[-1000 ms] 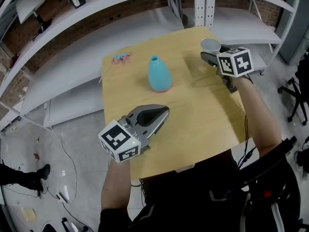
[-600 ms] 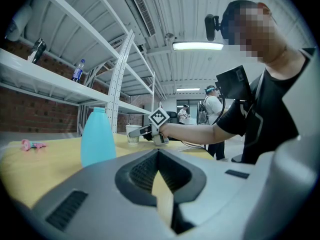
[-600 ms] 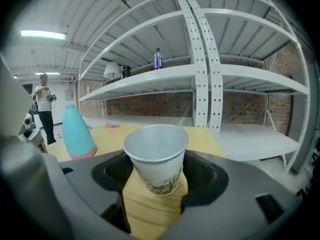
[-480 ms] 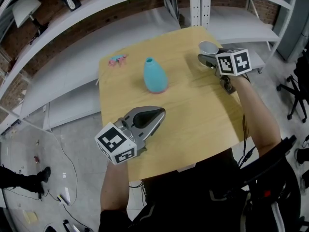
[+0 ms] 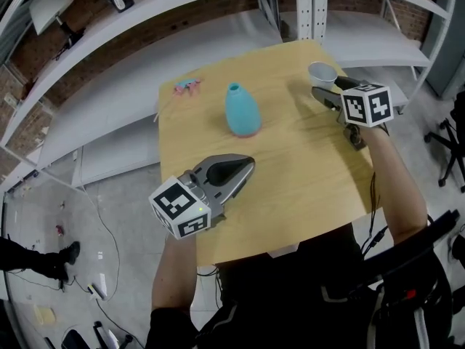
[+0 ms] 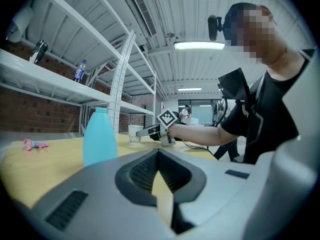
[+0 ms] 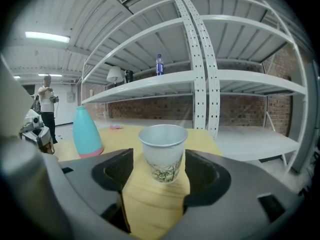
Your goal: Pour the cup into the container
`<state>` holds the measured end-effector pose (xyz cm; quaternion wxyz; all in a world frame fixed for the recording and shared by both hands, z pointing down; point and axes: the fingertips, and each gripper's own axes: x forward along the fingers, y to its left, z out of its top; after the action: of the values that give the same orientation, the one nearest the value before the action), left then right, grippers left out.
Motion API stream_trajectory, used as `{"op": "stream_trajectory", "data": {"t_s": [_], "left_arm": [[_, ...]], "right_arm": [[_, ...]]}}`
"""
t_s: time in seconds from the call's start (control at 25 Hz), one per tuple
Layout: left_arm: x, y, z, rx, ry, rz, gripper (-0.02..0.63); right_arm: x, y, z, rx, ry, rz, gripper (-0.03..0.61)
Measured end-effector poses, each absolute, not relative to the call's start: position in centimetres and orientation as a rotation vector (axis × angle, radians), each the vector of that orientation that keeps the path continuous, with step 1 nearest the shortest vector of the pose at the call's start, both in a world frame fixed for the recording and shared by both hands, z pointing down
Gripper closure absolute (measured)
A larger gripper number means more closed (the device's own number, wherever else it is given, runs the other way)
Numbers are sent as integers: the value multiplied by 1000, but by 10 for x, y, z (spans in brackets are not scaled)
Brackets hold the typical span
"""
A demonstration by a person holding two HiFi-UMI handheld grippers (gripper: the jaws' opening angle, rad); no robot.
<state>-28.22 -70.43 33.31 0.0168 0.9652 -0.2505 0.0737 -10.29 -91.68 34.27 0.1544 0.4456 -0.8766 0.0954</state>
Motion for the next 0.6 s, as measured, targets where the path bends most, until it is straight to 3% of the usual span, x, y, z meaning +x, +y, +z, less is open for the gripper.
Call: {"op": "stream_trajectory", "data": {"t_s": [0.28,0.52,0.6], "left_arm": [[-291,-713,333,2965,-900,242,621],[-281,-690,317,2934,-1104,252,621],[-282,-675,302,2895,-1166,138,621]], "right_arm": [[-86,-873,320,1338,-2564,228,276],[-88,-820,308,1309,-2623,128,567],[-93,-797,304,1249,-2669,111,577]]}}
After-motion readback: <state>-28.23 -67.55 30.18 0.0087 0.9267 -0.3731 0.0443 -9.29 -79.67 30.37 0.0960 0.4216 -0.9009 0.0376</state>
